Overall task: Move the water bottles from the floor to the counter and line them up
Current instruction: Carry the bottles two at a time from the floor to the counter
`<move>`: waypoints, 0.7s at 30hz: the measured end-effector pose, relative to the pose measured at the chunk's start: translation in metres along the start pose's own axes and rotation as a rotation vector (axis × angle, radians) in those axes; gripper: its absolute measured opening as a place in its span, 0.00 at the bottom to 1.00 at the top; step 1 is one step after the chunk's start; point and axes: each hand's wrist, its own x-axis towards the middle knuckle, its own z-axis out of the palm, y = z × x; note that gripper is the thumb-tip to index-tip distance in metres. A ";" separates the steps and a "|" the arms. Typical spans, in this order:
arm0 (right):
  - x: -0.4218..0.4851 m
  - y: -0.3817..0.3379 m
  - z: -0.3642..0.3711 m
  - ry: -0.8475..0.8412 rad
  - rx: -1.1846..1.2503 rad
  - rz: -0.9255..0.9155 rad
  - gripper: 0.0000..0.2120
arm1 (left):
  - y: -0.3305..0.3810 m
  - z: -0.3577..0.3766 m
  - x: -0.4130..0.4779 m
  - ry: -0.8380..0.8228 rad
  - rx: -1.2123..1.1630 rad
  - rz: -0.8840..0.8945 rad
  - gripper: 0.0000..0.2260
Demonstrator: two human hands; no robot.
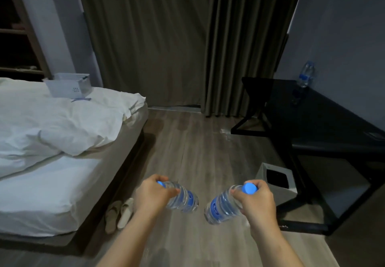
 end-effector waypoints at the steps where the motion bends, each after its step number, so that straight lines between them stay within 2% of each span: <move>1: 0.015 -0.001 0.017 0.011 -0.004 0.008 0.13 | 0.004 0.001 0.025 -0.012 0.019 0.003 0.13; 6: 0.089 -0.018 0.100 0.085 -0.003 0.048 0.14 | 0.031 0.003 0.141 -0.044 0.099 0.021 0.15; 9: 0.130 -0.029 0.132 0.074 0.013 0.052 0.14 | 0.046 0.008 0.196 -0.055 0.133 0.035 0.15; 15: 0.214 -0.039 0.168 0.106 0.049 0.057 0.14 | 0.074 0.040 0.279 -0.077 0.128 0.055 0.14; 21: 0.318 -0.047 0.174 0.082 0.045 0.039 0.13 | 0.106 0.108 0.353 -0.108 0.088 0.047 0.14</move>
